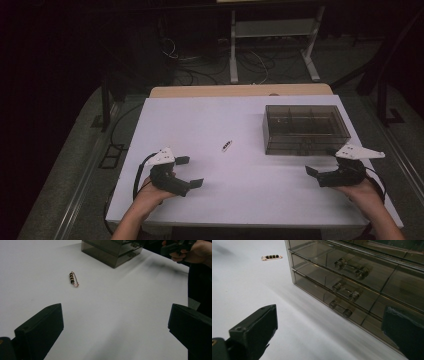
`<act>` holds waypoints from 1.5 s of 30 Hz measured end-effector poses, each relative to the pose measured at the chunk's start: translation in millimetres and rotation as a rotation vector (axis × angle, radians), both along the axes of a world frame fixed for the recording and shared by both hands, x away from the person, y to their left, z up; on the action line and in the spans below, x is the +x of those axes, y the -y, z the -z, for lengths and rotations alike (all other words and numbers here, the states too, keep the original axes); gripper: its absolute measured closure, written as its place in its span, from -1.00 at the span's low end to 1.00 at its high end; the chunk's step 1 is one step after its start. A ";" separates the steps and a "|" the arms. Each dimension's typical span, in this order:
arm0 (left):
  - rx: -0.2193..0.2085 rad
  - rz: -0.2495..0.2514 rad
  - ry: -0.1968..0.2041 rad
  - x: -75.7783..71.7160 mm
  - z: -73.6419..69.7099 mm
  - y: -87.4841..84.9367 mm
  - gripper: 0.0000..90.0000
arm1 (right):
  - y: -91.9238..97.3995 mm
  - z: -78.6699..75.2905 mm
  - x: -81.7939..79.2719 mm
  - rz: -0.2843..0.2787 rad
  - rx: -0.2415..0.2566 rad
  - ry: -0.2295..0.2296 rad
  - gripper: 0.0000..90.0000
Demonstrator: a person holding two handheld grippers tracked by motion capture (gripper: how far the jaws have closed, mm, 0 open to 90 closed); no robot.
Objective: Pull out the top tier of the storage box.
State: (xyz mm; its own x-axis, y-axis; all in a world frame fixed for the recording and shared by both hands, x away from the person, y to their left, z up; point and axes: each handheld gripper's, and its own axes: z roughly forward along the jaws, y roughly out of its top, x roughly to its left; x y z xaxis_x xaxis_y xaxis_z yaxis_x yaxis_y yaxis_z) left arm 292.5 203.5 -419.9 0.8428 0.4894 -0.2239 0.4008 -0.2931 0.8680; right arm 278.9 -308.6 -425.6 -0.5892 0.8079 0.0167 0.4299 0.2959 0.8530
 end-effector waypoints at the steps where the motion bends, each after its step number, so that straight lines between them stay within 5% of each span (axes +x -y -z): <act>1: 0.004 0.002 0.002 -0.1 0.1 0.0 -1.00 | -0.2 0.1 -0.1 0.002 -0.005 0.003 -0.99; 45: 0.001 0.005 0.004 -0.4 0.9 -0.6 -1.00 | -8.5 -2.6 -6.6 0.000 -0.136 0.105 -0.99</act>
State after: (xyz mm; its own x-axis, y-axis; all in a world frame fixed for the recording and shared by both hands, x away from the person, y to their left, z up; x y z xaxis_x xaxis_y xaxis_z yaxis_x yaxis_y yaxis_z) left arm 292.1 204.1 -420.7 0.8461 0.4856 -0.2200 0.3959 -0.2959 0.8693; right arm 272.3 -300.1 -423.0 -0.5821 0.7983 -0.1546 0.3406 0.4120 0.8451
